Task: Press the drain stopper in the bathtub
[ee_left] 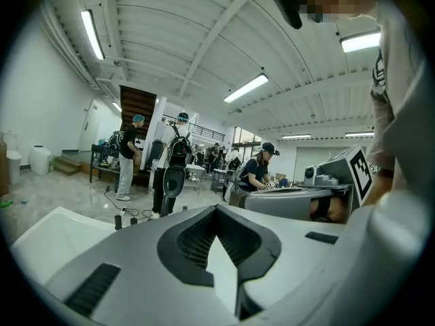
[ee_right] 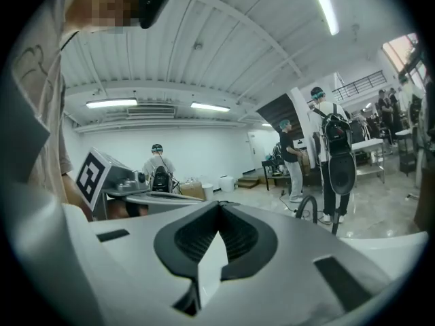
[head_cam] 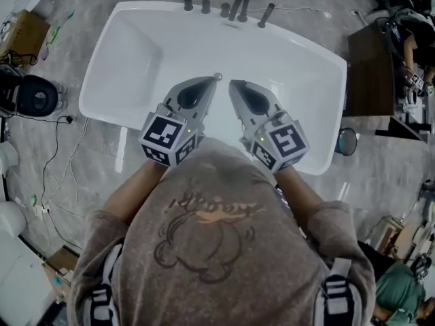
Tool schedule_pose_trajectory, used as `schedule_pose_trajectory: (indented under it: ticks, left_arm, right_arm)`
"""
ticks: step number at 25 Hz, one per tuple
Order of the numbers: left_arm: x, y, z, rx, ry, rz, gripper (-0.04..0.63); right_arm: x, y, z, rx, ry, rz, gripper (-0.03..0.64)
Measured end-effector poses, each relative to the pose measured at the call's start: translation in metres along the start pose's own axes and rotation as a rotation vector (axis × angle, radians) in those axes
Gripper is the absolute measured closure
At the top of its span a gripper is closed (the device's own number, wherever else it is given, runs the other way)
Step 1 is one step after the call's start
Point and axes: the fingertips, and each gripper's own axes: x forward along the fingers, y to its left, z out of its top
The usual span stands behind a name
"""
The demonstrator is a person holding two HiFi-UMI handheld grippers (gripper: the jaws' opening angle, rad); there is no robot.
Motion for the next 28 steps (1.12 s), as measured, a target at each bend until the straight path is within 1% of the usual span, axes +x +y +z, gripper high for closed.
schedule_pose_trajectory:
  ticks: [4,9,11,15,28]
  left_arm:
    - [0.0,-0.002,0.004,0.038,-0.033,-0.018,0.594]
    - [-0.005,-0.013,0.008,0.101,-0.068,-0.06,0.594]
    - [-0.01,-0.022,0.009,0.101,-0.082,-0.084,0.594]
    - [-0.018,-0.03,0.005,0.112,-0.09,-0.105,0.594]
    - [-0.022,-0.028,0.003,0.111,-0.09,-0.106,0.594]
  right_arm:
    - [-0.006,0.003,0.0,-0.05,-0.046,0.027,0.617]
    - [-0.015,0.007,0.002,-0.046,-0.092,0.064,0.617]
    - [-0.021,0.011,0.004,-0.052,-0.112,0.085,0.617]
    - [-0.031,0.021,0.009,-0.072,-0.132,0.131,0.617]
    - [-0.042,0.028,0.008,-0.057,-0.133,0.182,0.617]
